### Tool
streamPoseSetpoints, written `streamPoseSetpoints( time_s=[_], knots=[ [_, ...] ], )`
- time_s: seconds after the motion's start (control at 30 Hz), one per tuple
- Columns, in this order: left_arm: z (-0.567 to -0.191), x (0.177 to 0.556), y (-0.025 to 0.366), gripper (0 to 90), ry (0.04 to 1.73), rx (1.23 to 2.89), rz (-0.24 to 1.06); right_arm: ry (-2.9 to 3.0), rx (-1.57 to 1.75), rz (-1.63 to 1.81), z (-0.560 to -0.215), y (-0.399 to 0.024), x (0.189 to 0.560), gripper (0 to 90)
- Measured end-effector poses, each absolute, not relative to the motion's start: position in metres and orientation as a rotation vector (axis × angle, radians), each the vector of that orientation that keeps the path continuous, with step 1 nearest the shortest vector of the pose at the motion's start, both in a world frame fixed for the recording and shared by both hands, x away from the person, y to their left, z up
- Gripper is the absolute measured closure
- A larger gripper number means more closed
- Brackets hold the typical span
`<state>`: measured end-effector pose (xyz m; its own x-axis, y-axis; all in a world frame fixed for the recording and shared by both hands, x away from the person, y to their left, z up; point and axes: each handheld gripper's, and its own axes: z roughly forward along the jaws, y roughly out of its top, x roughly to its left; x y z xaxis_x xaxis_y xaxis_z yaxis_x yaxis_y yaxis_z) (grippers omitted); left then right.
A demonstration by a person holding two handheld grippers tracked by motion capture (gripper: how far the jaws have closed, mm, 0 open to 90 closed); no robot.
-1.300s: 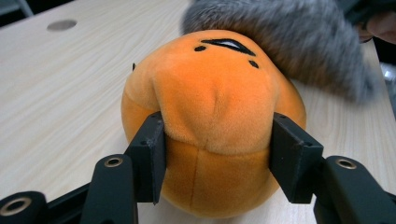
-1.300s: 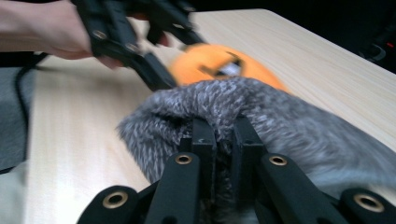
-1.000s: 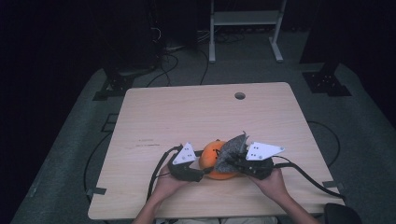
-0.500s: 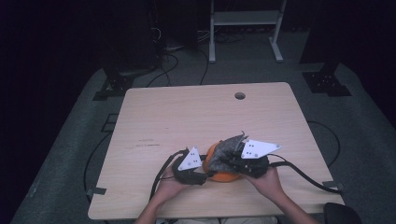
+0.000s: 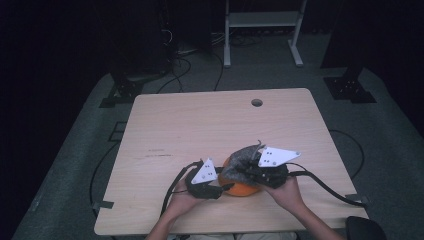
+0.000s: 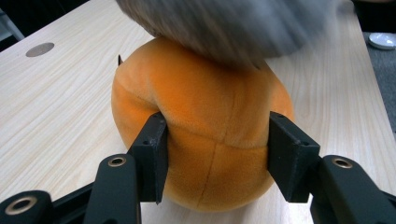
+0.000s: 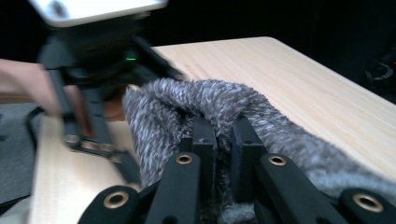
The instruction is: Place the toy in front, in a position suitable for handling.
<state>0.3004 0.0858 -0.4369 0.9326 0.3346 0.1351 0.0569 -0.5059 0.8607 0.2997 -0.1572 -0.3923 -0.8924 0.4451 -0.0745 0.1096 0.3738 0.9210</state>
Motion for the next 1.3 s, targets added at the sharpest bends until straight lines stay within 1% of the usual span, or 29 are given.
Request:
streamPoseSetpoints(
  time_s=[0.07,0.13,0.17,0.2,0.23,0.27,0.37,0.43,0.5,0.6,0.67,0.7,0.73,0.77,0.8,0.83,0.9,0.93,1.0,1.13,1.2,1.23,1.27,1.3],
  knots=[
    [-0.437,0.302,0.088,41.7,0.313,2.076,0.331,2.316,0.519,1.507,-0.393,-0.167,0.303,82.0],
    [-0.437,0.307,0.088,25.4,0.397,2.039,0.278,2.314,0.546,1.491,-0.397,-0.177,0.302,82.0],
    [-0.436,0.309,0.087,19.8,0.426,2.031,0.238,2.322,0.552,1.483,-0.4,-0.18,0.299,82.0],
    [-0.435,0.311,0.086,18.0,0.434,2.025,0.208,2.329,0.549,1.479,-0.402,-0.181,0.295,82.0],
    [-0.435,0.31,0.084,18.0,0.438,2.021,0.199,2.336,0.536,1.486,-0.403,-0.181,0.291,82.0],
    [-0.435,0.309,0.083,19.8,0.435,2.024,0.208,2.346,0.524,1.494,-0.404,-0.179,0.287,82.0],
    [-0.435,0.303,0.081,37.9,0.376,2.037,0.276,2.352,0.485,1.513,-0.401,-0.168,0.283,82.0],
    [-0.434,0.299,0.08,45.6,0.307,2.064,0.314,2.344,0.476,1.52,-0.397,-0.164,0.288,82.0],
    [-0.433,0.295,0.078,48.9,0.263,2.083,0.34,2.329,0.498,1.55,-0.393,-0.164,0.295,82.0],
    [-0.434,0.295,0.079,48.9,0.252,2.087,0.342,2.326,0.516,1.541,-0.392,-0.167,0.301,82.0],
    [-0.433,0.299,0.081,32.6,0.337,2.061,0.315,2.329,0.521,1.485,-0.393,-0.177,0.3,82.0],
    [-0.433,0.299,0.081,25.5,0.337,2.061,0.315,2.331,0.534,1.482,-0.395,-0.18,0.299,82.0],
    [-0.433,0.301,0.081,25.5,0.368,2.046,0.286,2.331,0.534,1.482,-0.395,-0.18,0.299,82.0],
    [-0.432,0.304,0.078,20.3,0.396,2.031,0.223,2.334,0.554,1.51,-0.397,-0.183,0.294,82.0],
    [-0.432,0.304,0.078,20.4,0.396,2.031,0.223,2.341,0.549,1.527,-0.398,-0.181,0.292,82.0],
    [-0.433,0.303,0.073,23.7,0.396,2.04,0.245,2.345,0.537,1.53,-0.398,-0.177,0.29,82.0],
    [-0.434,0.3,0.072,35.5,0.357,2.058,0.303,2.348,0.523,1.537,-0.396,-0.169,0.288,82.0],
    [-0.434,0.3,0.072,39.1,0.357,2.058,0.303,2.348,0.523,1.537,-0.396,-0.169,0.288,82.0],
    [-0.435,0.298,0.076,42.2,0.327,2.066,0.318,2.333,0.526,1.539,-0.392,-0.167,0.296,82.0],
    [-0.437,0.299,0.081,43.0,0.321,2.072,0.317,2.315,0.534,1.496,-0.39,-0.174,0.3,82.0],
    [-0.437,0.3,0.083,42.4,0.316,2.073,0.304,2.321,0.574,1.473,-0.397,-0.186,0.3,82.0],
    [-0.437,0.3,0.082,40.8,0.321,2.066,0.298,2.321,0.586,1.483,-0.401,-0.19,0.299,81.9],
    [-0.437,0.3,0.082,35.8,0.321,2.066,0.298,2.321,0.586,1.483,-0.401,-0.19,0.299,81.9],
    [-0.436,0.301,0.08,35.8,0.337,2.06,0.289,2.324,0.595,1.486,-0.403,-0.192,0.298,81.9]
  ],
)
